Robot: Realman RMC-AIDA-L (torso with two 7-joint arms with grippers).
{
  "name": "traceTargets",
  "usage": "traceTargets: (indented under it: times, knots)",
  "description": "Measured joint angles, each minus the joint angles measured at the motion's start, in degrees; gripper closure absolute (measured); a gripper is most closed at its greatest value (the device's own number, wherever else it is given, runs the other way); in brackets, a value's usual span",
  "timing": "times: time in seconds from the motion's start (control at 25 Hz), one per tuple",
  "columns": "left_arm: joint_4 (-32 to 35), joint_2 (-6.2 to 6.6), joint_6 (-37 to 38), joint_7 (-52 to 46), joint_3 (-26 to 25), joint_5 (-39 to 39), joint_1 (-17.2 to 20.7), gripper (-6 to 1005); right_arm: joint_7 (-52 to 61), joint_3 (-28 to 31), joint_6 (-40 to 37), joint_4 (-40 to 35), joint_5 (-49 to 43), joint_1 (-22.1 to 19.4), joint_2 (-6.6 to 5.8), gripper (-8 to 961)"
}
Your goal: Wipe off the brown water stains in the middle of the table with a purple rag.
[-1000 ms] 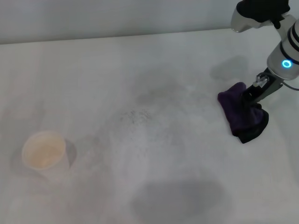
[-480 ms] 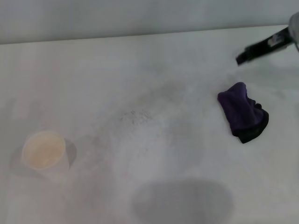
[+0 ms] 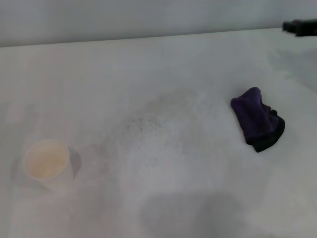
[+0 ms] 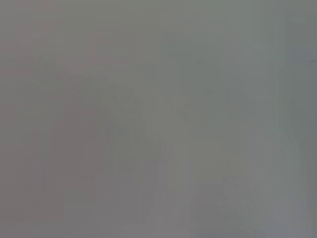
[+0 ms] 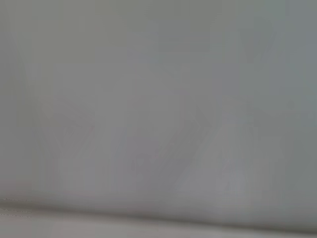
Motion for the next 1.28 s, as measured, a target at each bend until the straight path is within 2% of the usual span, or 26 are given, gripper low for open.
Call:
traceTargets:
  times: [0.12,0.28,0.4,0.68,0.8,0.96,1.12,1.28]
  knots:
    - [-0.3,-0.1,0.0,0.0,0.0,-2.0,-0.2,123,-12.8,4.8,-2.2,4.7,14.2,-2.6,0.21,668]
    - [-0.7,-0.24,0.2,0.1,0.0,-4.6,-0.3,123,-33.3,12.2,0.0,13.5,32.6,-5.0,0.45,667]
    - [-1.2,-0.27,0.1,0.1,0.0,-5.0,-0.6,122,-47.8,13.6,0.8,19.3,42.3,-6.0,0.52,666]
    - [-5.6,-0.58,0.6,4.2,0.0,-9.1,-3.3,123,-67.5,13.8,4.8,25.5,56.0,-8.0,1.23,663]
    - [-6.4,-0.64,0.6,4.6,0.0,-10.3,-3.8,123,-72.8,13.9,7.0,27.5,60.5,-8.6,1.25,662]
    - [-7.2,-0.76,1.1,4.7,0.0,-15.7,-4.1,122,-77.9,14.0,9.7,29.8,65.0,-9.4,1.26,660]
    - [-7.7,-0.73,3.2,4.5,0.0,-16.6,-4.1,122,-84.9,15.8,14.1,33.2,68.6,-10.2,1.25,659]
    - [-7.9,-0.66,5.4,4.5,0.1,-16.6,-3.7,122,-95.4,21.9,20.3,39.3,69.5,-9.9,1.29,480]
